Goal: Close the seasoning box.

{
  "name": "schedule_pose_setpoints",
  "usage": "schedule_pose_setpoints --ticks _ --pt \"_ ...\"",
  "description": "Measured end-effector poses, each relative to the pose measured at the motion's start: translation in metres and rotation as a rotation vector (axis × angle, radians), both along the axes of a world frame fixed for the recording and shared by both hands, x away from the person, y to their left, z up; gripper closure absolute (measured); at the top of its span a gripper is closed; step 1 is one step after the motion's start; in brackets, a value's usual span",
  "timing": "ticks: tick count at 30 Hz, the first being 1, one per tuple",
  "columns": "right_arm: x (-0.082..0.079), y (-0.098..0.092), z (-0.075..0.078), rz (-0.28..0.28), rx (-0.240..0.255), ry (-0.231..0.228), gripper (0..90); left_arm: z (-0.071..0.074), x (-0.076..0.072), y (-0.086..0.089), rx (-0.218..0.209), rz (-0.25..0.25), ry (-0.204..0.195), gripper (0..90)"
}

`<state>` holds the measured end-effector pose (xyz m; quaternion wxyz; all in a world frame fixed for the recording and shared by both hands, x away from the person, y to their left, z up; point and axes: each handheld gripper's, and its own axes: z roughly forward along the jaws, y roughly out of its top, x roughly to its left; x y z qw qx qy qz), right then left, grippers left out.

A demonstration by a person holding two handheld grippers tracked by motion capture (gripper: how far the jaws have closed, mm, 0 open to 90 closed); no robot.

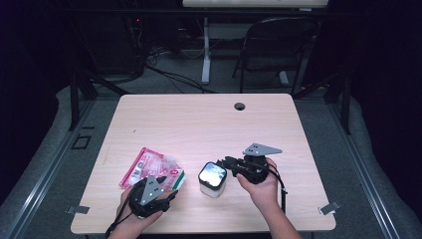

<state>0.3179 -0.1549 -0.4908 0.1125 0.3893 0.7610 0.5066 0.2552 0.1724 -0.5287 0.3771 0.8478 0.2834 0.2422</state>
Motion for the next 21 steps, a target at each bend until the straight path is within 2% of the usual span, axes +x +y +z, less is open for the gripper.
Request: schedule_pose_setpoints --ticks 6,17,21 --pt "-0.002 -0.002 0.001 0.0 -0.022 -0.01 73.7 0.007 -0.001 0.006 -0.041 0.011 0.004 41.1" --pt "-0.005 -0.006 0.004 -0.005 -0.026 -0.022 68.1 0.013 0.0 0.014 -0.055 0.038 -0.007 41.1" --pt "-0.005 -0.009 0.004 -0.014 -0.035 -0.03 65.7 0.016 0.001 0.02 -0.092 0.054 0.001 41.3"
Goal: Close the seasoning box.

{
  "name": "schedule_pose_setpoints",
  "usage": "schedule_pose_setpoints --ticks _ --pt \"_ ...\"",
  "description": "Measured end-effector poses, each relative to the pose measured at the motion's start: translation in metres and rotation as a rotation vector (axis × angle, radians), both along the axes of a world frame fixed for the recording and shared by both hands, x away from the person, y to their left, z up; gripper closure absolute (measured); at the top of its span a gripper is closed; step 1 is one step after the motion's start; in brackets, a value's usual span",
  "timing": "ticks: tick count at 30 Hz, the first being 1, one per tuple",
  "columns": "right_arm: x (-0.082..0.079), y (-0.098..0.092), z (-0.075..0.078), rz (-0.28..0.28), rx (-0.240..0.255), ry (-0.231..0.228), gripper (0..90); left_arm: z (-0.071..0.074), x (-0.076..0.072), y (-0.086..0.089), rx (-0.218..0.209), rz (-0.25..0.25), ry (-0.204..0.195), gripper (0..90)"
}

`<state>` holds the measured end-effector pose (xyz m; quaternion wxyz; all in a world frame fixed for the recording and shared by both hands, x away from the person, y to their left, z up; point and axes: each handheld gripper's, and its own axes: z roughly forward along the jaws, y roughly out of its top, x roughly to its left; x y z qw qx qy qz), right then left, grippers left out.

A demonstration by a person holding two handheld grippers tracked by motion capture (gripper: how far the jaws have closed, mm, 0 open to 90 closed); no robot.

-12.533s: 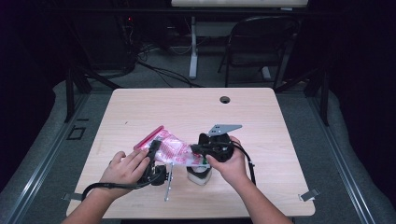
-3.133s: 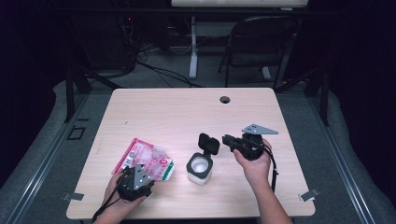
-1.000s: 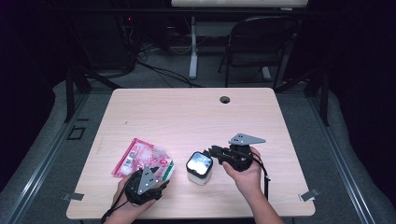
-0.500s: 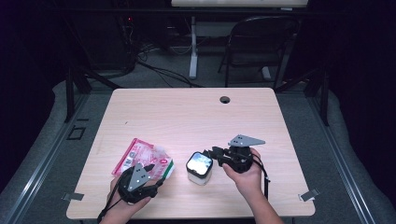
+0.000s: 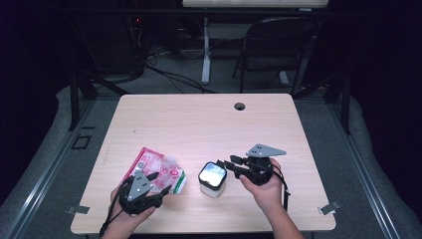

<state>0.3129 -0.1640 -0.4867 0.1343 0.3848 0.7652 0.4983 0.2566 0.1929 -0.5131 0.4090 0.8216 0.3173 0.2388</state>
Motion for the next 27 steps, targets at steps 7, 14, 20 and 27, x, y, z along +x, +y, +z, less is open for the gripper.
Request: schedule_pose_setpoints --ticks 7,14,20,27 --pt "0.001 -0.01 0.0 -0.031 -0.006 -0.002 62.1 0.004 0.003 0.014 -0.017 0.047 -0.015 41.2" --pt "0.005 -0.02 -0.005 -0.069 -0.006 0.014 59.1 -0.001 0.009 0.028 -0.023 0.093 0.004 41.4" --pt "0.009 -0.023 -0.013 -0.09 -0.009 0.037 56.9 -0.007 0.015 0.037 -0.042 0.127 0.026 41.5" --pt "0.012 -0.025 -0.019 -0.106 -0.029 0.054 55.0 -0.012 0.02 0.046 -0.03 0.16 0.037 41.5"
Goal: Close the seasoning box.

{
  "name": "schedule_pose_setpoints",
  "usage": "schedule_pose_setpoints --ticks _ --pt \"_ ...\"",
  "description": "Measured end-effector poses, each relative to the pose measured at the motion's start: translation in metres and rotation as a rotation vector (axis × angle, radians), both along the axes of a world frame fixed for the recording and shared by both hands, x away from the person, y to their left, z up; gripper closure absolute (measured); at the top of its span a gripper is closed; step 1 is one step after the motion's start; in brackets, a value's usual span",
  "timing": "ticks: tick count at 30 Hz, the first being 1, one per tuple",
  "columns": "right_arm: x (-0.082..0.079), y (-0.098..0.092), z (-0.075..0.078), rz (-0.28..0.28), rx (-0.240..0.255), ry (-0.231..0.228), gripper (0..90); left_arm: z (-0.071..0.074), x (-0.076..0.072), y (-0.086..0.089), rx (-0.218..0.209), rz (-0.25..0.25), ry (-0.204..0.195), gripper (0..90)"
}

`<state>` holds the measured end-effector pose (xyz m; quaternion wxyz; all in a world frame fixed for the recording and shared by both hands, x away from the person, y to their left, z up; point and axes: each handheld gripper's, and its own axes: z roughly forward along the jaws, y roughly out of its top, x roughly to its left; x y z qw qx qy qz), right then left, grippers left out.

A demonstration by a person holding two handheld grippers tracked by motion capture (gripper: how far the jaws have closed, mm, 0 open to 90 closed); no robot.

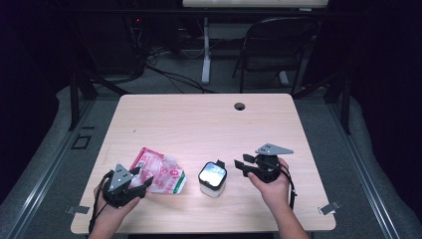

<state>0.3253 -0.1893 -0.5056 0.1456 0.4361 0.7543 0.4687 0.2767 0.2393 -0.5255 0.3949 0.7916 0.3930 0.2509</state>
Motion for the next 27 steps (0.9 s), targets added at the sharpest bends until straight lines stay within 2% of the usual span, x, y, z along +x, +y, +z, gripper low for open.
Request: schedule_pose_setpoints --ticks 2,6,12,21,27 --pt "0.001 -0.001 -0.002 -0.003 0.0 0.004 54.8 -0.002 0.001 0.002 -0.002 0.01 0.003 41.5" --pt "0.003 -0.004 -0.007 -0.019 -0.035 0.017 54.0 -0.006 0.004 0.006 -0.012 0.031 0.02 41.5" --pt "0.006 -0.008 -0.013 -0.04 -0.062 0.031 51.7 -0.01 0.007 0.01 -0.018 0.046 0.019 41.5" --pt "0.007 -0.011 -0.019 -0.062 -0.066 0.05 50.2 -0.013 0.011 0.013 -0.015 0.055 0.031 41.5" --pt "0.006 -0.007 -0.023 -0.053 -0.077 0.056 49.8 -0.013 0.013 0.014 -0.02 0.06 0.032 41.3"
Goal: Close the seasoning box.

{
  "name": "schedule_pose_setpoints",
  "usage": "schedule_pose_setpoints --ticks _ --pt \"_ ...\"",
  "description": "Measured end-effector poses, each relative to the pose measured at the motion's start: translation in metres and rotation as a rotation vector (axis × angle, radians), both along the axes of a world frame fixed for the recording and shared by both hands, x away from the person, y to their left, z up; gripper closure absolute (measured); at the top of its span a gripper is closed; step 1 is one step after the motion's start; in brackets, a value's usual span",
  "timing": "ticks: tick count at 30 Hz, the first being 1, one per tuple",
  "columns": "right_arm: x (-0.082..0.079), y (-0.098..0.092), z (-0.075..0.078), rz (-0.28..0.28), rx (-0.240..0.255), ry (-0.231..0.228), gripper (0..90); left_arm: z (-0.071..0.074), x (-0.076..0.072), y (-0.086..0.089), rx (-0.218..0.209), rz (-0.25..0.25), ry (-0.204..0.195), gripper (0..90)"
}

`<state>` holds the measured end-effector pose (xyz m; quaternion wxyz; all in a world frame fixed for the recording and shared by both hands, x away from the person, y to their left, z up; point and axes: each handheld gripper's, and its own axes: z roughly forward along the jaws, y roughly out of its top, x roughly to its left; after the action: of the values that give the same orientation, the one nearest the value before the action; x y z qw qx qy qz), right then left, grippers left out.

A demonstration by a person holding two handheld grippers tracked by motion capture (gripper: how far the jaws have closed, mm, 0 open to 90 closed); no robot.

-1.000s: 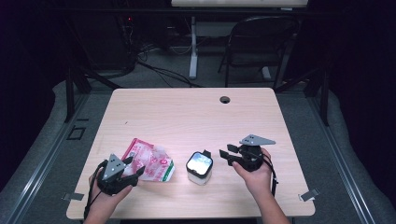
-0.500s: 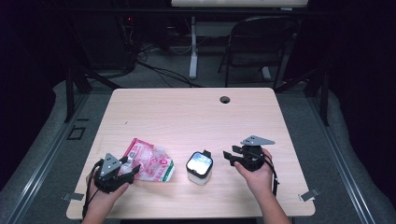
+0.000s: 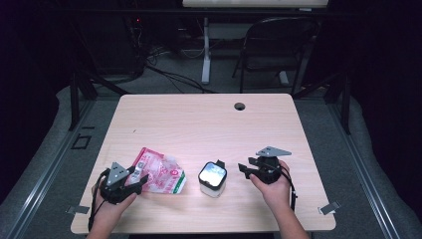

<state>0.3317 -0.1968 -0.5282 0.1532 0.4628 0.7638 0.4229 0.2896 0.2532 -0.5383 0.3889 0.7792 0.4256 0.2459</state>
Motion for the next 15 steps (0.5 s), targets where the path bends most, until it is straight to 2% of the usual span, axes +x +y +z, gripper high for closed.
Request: schedule_pose_setpoints --ticks 5,15 --pt "-0.0022 0.0013 -0.0024 0.014 -0.018 0.011 49.4 -0.0003 0.0036 -0.0002 -0.005 0.002 0.003 41.3" --pt "-0.0062 0.0026 -0.0072 0.018 -0.023 0.02 48.8 -0.0005 0.0095 0.0024 -0.013 0.011 0.004 41.2"
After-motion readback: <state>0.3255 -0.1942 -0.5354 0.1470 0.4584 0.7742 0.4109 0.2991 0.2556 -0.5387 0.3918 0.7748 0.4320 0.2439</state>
